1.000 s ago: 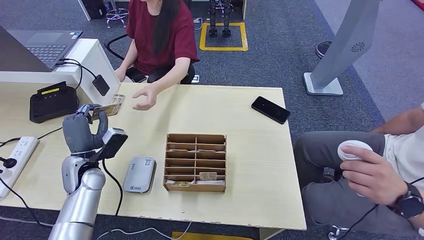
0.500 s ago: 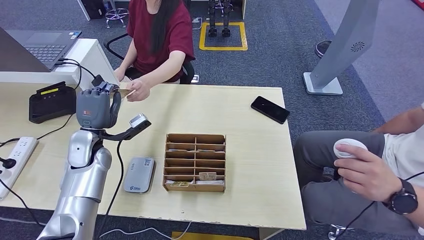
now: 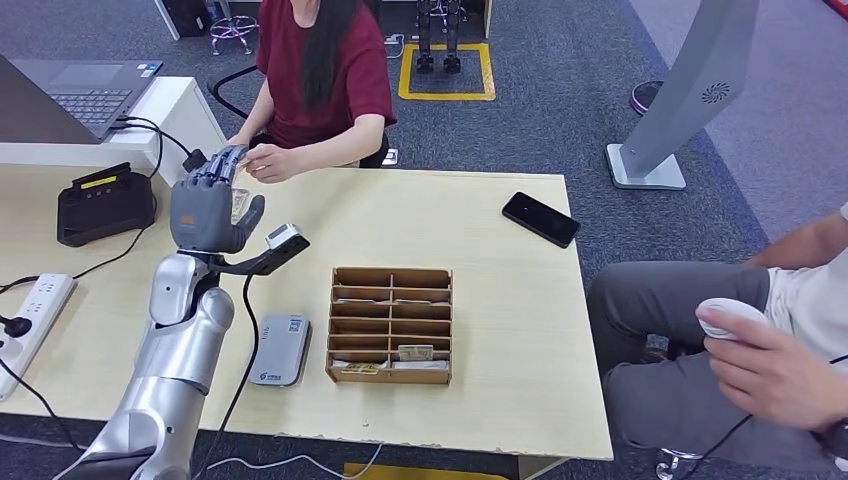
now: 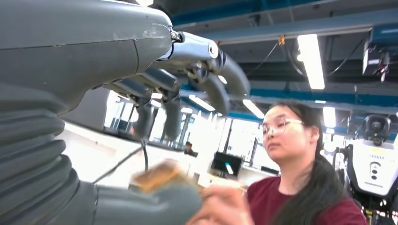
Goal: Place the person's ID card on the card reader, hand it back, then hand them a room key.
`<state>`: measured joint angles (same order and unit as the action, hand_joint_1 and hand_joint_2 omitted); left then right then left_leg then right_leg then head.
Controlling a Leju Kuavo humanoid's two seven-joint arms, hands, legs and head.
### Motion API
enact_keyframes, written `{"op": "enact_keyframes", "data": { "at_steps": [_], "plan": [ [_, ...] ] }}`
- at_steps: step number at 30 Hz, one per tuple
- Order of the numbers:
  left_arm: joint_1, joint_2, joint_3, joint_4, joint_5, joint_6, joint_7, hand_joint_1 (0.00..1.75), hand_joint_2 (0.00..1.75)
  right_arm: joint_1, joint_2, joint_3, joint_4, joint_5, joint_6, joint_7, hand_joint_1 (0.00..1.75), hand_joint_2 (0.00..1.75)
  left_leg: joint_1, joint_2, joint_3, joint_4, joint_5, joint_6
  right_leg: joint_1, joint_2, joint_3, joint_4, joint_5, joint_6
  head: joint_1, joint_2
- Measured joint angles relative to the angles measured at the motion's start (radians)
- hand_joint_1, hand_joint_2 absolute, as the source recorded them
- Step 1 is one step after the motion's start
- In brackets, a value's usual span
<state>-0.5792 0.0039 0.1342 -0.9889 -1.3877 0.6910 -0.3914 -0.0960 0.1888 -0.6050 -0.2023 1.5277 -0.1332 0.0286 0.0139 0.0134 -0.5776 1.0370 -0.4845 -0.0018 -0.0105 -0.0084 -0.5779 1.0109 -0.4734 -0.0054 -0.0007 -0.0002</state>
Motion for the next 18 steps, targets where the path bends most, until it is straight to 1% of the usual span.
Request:
{"op": "enact_keyframes", "data": {
  "at_steps": [5, 8, 10, 12, 15, 18],
  "plan": [
    [-0.037, 0.004, -0.001, 0.096, 0.079, -0.006, -0.030, 0.00, 1.75, 0.002, 0.000, 0.000, -0.001, -0.009, -0.004, -0.004, 0.00, 1.75, 0.000, 0.000, 0.000, 0.000, 0.000, 0.000, 0.000, 0.000, 0.000, 0.000, 0.001, -0.001, 0.000, 0.000],
    [-0.028, 0.009, -0.022, 0.115, 0.179, -0.058, -0.052, 0.00, 1.75, 0.004, 0.000, -0.001, -0.001, -0.024, -0.008, -0.007, 0.00, 1.75, 0.000, 0.000, 0.000, 0.000, 0.000, 0.000, 0.000, 0.000, 0.000, 0.000, 0.001, -0.001, 0.000, 0.000],
    [0.006, 0.019, -0.061, 0.101, 0.256, -0.121, -0.067, 0.00, 1.75, 0.006, 0.000, -0.004, -0.001, -0.037, -0.014, -0.013, 0.00, 1.75, 0.000, 0.001, 0.000, 0.000, 0.000, 0.000, 0.000, 0.001, 0.000, 0.000, 0.001, -0.001, 0.000, 0.000],
    [0.059, 0.031, -0.111, 0.064, 0.299, -0.174, -0.058, 0.00, 1.75, 0.009, 0.000, -0.009, -0.001, -0.050, -0.021, -0.017, 0.00, 1.75, 0.000, 0.002, 0.000, 0.000, 0.000, 0.000, 0.000, 0.002, -0.001, 0.000, 0.001, -0.001, 0.000, 0.000],
    [0.133, 0.043, -0.191, -0.003, 0.314, -0.224, -0.034, 0.00, 1.75, 0.013, 0.000, -0.021, -0.001, -0.059, -0.023, -0.012, 0.00, 1.75, 0.000, 0.002, -0.002, 0.000, 0.000, 0.000, 0.000, 0.002, -0.002, 0.000, 0.000, -0.001, 0.000, 0.000],
    [0.191, 0.054, -0.277, -0.073, 0.322, -0.274, -0.021, 0.00, 1.75, 0.016, 0.000, -0.032, -0.001, -0.066, -0.018, -0.005, 0.00, 1.75, 0.000, 0.002, -0.002, 0.000, 0.000, 0.000, 0.000, 0.001, -0.002, 0.000, 0.000, 0.000, 0.000, 0.000]
  ]
}}
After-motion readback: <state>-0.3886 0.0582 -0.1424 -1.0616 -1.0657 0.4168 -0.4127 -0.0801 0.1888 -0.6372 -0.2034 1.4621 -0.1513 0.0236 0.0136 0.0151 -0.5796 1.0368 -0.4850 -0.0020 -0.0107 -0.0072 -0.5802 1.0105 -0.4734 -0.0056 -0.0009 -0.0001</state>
